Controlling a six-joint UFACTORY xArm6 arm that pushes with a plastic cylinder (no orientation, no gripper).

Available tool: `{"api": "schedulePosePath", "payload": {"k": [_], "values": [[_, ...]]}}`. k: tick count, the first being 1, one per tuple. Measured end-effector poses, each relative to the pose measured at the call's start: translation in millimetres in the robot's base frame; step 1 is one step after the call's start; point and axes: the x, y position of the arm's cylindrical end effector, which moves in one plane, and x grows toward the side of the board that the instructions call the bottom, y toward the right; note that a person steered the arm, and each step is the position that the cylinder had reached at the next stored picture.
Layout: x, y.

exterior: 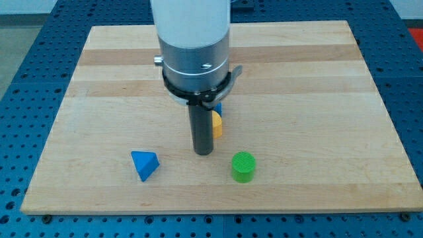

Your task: Push the blue triangle towards the yellow heart

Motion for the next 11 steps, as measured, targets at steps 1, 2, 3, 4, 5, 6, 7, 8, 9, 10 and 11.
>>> {"api": "schedulePosePath", "payload": {"k": [1,2,3,4,5,6,7,8,9,10,11], "values": [[0,-28],[0,-61],[-2,-100],[-4,-129],[22,-132],[46,-124],[43,-94],[36,-64],[35,-47],[34,-52],[34,-72]]}}
